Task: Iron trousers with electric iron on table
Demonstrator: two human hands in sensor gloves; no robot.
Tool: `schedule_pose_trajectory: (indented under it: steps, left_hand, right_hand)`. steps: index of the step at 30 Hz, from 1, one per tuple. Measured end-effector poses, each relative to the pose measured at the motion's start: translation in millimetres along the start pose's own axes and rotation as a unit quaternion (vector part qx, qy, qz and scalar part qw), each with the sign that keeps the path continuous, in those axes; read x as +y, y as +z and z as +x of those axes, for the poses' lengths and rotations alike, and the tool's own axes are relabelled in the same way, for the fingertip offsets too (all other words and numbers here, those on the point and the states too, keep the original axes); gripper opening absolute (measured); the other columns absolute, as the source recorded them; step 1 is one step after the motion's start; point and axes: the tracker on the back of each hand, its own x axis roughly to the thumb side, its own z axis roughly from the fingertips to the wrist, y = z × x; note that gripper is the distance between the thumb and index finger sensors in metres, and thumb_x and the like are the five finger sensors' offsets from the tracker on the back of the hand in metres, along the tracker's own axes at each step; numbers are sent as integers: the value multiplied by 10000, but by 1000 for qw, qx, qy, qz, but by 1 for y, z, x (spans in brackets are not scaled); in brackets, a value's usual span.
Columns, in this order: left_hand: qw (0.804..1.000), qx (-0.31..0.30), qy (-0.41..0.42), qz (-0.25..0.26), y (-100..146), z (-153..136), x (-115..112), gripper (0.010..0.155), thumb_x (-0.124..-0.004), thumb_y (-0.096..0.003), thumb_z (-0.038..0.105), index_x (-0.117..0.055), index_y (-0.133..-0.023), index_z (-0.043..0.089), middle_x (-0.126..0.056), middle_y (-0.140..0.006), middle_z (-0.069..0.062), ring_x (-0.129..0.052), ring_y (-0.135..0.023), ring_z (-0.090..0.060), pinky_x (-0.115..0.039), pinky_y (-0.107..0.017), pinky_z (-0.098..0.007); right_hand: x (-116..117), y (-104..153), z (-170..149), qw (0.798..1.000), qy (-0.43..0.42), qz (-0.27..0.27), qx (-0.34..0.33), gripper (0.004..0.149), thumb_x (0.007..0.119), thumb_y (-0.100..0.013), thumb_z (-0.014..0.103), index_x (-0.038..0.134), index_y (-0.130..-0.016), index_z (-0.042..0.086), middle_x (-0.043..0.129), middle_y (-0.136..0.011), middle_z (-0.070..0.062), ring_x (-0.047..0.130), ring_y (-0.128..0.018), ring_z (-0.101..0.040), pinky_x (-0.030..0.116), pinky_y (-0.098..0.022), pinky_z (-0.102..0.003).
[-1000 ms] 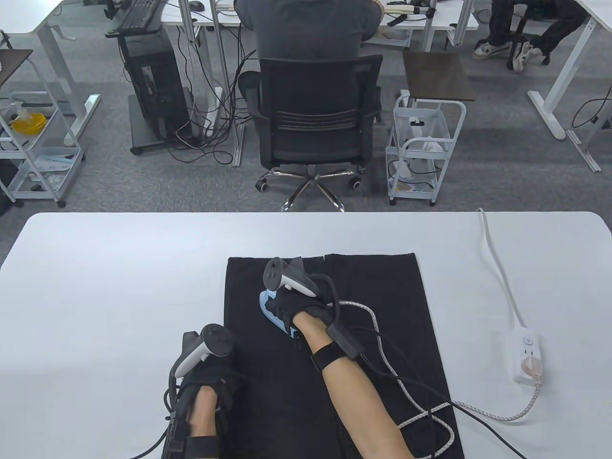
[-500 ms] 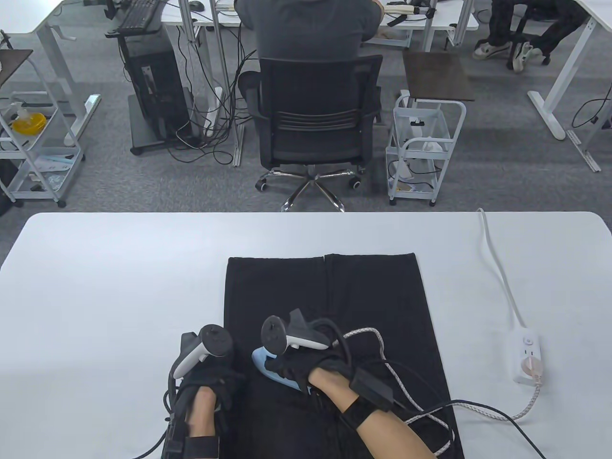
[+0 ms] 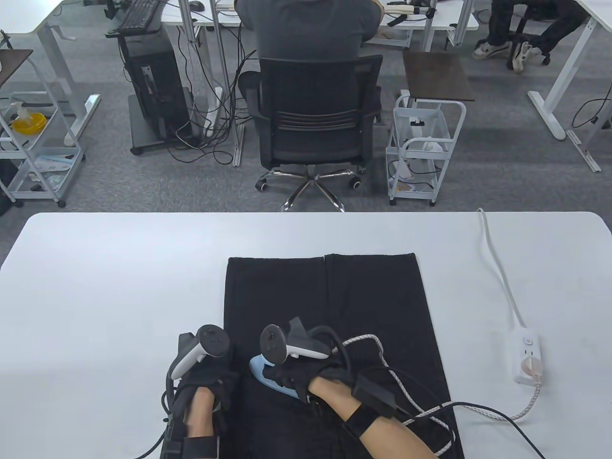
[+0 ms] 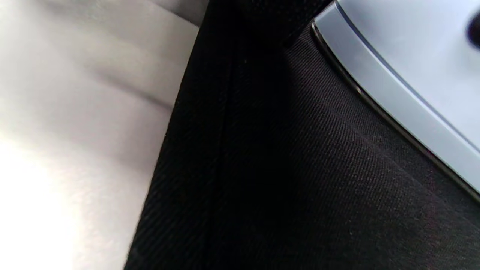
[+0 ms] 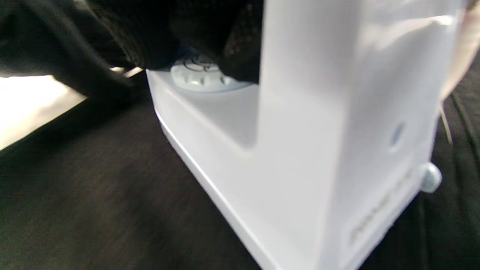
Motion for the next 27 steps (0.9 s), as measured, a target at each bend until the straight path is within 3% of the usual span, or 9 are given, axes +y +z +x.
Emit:
schedule_pose_trajectory:
  steps: [9,13,21,27]
  left_hand:
    - [1000,3,-7,-1,0,2,1,812,-729,-642,277,-116,-1158,146,71,-1144,-199,90,-971,-565,-142,-583,-841]
    - [1000,3,-8,-2,0,3,0,814,-730,-641,278,-115,-1158,144,71,-1144,-200,90,-971,-567,-144,-582,-843]
    - [1000,2,-7,-3,-1,4,0,816,-734,-640,276,-118,-1157,140,72,-1144,-196,93,-968,-569,-142,-580,-845]
    - [1000,1,-5,-3,-1,5,0,814,-729,-641,274,-112,-1156,142,78,-1143,-197,100,-966,-567,-134,-578,-844]
  right_hand:
    - [-32,-72,-34,993,-19,-46,103,523,781,-586,516,699,-876,89,914,-470,72,968,-330,-124,874,-407,-482]
    - [-41,-91,-48,987,-28,-57,150,524,779,-588,513,698,-878,84,914,-474,73,970,-336,-128,870,-411,-488]
    - [-42,-90,-53,986,-29,-49,158,523,767,-596,514,681,-887,87,906,-483,75,959,-326,-123,871,-406,-481]
    - [-31,-67,-41,996,-16,-27,85,502,769,-591,515,691,-861,98,907,-467,77,959,-317,-117,873,-406,-478]
